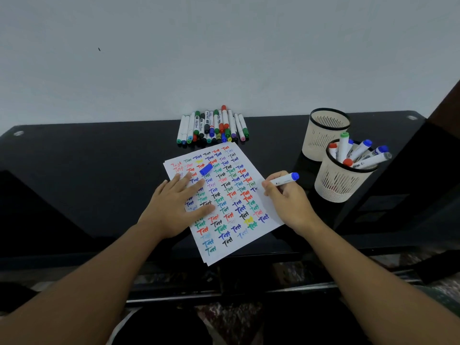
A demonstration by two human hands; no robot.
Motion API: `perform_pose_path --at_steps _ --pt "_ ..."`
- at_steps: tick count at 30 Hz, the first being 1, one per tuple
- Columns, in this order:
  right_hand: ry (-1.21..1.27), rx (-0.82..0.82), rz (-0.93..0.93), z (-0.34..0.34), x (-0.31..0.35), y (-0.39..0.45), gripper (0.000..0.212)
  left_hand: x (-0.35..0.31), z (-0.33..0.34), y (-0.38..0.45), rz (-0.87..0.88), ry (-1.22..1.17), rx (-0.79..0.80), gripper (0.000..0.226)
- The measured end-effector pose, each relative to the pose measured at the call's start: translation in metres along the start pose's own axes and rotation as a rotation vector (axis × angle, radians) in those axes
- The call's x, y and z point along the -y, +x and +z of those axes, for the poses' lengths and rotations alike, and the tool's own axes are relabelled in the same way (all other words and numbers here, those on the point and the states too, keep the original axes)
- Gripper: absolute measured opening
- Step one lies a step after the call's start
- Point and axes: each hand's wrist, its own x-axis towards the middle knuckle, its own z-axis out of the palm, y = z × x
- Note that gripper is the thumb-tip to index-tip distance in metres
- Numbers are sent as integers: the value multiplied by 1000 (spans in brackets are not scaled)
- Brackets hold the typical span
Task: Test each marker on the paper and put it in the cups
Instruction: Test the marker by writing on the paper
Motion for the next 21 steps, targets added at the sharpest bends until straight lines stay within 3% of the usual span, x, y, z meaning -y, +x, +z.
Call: perform_pose_path --at_steps 21 --pt "-57 -13 -31 2 -5 5 11 0 0 0 0 4 2 99"
